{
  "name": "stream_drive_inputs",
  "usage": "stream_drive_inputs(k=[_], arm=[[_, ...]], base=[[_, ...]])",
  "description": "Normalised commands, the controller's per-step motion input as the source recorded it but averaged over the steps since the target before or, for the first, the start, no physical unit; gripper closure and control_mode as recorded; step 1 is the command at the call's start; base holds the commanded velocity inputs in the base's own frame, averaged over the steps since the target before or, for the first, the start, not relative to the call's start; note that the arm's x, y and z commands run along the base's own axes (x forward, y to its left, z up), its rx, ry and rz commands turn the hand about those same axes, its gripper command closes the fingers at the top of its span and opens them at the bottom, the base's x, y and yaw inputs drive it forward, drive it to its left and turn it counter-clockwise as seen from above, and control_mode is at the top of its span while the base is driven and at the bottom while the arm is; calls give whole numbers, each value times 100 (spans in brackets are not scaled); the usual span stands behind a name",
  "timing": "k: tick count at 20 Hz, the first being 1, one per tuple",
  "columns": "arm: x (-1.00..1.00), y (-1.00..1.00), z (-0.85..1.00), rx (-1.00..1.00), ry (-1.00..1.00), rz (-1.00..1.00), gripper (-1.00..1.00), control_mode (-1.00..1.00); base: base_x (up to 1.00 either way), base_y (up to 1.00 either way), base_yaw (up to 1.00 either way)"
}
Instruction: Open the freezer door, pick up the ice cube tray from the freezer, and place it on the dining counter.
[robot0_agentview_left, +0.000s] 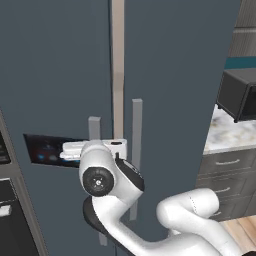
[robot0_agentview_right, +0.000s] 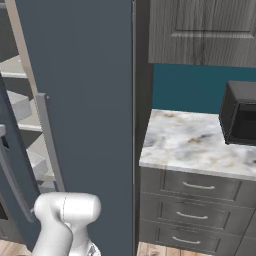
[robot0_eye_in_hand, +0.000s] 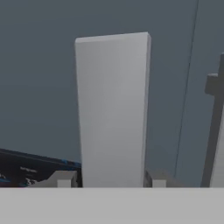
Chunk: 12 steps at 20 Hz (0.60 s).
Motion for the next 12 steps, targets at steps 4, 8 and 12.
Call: stream_drive_inputs(k=[4,8,12], arm=[[-48,16,0,0,0,0,100,-100],[-41,17,0,0,0,0,100,-100],[-40,18,0,0,0,0,100,-100]], base=[[0,0,0],[0,0,0],[0,0,0]])
